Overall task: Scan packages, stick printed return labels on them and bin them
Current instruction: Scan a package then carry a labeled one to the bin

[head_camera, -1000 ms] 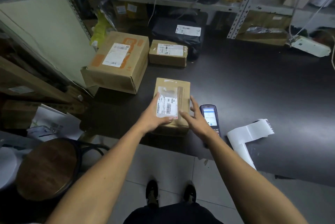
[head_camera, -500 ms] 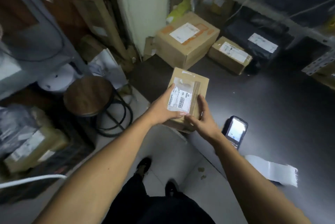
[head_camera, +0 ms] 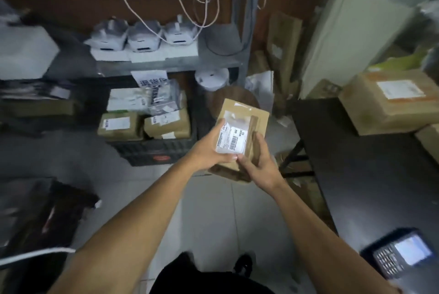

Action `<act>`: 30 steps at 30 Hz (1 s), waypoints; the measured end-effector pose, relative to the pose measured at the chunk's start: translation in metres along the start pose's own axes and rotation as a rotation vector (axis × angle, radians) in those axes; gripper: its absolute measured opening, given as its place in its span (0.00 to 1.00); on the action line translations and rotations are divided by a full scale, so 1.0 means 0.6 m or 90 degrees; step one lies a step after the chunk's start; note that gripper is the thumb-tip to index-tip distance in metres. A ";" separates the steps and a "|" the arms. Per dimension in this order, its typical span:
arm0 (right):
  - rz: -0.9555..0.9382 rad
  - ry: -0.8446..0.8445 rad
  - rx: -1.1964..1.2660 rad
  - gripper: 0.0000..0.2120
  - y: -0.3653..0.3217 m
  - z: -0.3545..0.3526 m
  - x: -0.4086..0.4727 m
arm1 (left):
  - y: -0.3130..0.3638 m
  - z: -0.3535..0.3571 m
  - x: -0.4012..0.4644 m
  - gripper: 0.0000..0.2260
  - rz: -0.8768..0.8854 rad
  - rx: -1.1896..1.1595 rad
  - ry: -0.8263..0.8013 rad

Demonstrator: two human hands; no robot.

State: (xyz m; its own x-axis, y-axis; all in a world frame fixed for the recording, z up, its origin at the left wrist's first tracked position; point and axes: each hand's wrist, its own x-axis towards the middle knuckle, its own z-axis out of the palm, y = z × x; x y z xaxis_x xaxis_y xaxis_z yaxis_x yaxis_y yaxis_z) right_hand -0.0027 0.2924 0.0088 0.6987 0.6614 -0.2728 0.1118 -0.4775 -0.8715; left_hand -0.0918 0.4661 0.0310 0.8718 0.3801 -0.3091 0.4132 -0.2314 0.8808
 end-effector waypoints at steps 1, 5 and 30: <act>-0.001 -0.015 -0.017 0.42 -0.012 0.023 0.004 | -0.014 -0.022 -0.012 0.51 -0.006 -0.005 0.010; -0.011 -0.057 -0.054 0.41 -0.058 0.113 0.016 | -0.073 -0.103 -0.066 0.52 -0.020 -0.048 0.045; -0.044 -0.434 -0.055 0.34 -0.276 0.481 0.286 | -0.336 -0.596 -0.084 0.28 -0.163 -0.225 0.241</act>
State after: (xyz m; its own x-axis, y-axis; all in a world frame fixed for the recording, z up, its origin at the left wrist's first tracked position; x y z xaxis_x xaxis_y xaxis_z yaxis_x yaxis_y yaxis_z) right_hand -0.1052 0.6518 -0.0113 0.0907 0.8941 -0.4385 0.2156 -0.4475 -0.8679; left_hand -0.3132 0.8137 -0.0030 0.5736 0.6938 -0.4354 0.4284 0.1990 0.8814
